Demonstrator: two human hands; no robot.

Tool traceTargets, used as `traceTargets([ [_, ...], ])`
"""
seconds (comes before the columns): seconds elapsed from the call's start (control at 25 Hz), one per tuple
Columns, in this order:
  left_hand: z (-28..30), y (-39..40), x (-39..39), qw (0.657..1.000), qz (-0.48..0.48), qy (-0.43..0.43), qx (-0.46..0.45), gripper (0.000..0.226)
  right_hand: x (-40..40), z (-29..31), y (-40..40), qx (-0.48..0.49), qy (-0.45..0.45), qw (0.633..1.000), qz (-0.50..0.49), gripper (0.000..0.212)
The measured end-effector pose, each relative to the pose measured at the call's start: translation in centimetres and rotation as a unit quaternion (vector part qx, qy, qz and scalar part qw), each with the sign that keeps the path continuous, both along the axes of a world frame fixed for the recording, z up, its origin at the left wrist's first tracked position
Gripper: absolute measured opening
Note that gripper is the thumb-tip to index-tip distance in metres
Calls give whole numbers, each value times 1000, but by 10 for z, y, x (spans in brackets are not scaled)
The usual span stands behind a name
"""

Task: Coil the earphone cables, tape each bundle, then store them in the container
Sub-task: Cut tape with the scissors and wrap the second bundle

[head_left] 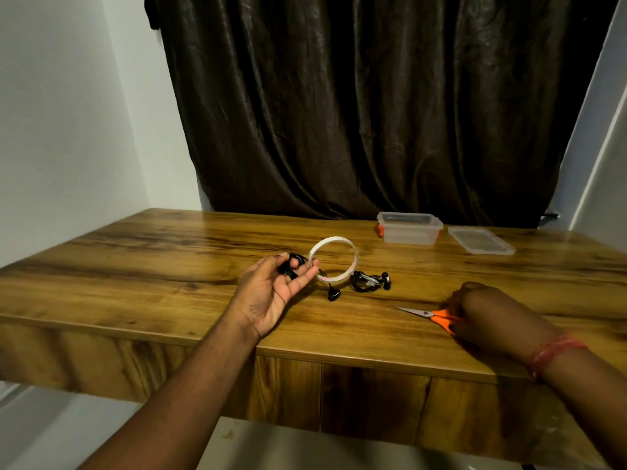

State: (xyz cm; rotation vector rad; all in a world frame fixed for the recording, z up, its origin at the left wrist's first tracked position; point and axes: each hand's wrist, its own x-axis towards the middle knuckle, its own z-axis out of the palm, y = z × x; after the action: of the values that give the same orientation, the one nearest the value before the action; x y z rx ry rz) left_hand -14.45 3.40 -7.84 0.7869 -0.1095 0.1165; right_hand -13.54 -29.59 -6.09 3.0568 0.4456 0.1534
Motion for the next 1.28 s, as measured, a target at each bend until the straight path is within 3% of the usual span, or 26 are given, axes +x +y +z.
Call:
traceTargets([
  [0.12, -1, 0, 1, 1000, 1, -3, -5, 13, -9, -1, 15, 20, -21, 998, 51, 7],
  [0.24, 0, -1, 1, 1000, 6, 2, 5, 13, -31, -6, 45, 220, 17, 969, 113, 19],
  [0.28, 0, -1, 1, 1000, 8, 3, 9, 14, -39, -6, 60, 309, 79, 940, 121, 23],
  [0.36, -1, -2, 1, 1000, 14, 1, 23, 14, -49, -4, 88, 451, 250, 845, 140, 33],
  [0.48, -1, -6, 2, 999, 26, 3, 39, 13, -42, -4, 118, 547, 423, 696, 192, 44],
  [0.72, -2, -5, 3, 998, 34, -7, 56, 12, -13, -8, 140, 598, 513, 583, 200, 49],
  [0.92, -3, -6, 1, 998, 24, -14, 64, 11, -6, -14, 142, 631, 513, 550, 189, 49],
  [1.28, -3, -9, 3, 997, 35, -9, 75, 13, -2, -17, 139, 647, 493, 548, 194, 37],
])
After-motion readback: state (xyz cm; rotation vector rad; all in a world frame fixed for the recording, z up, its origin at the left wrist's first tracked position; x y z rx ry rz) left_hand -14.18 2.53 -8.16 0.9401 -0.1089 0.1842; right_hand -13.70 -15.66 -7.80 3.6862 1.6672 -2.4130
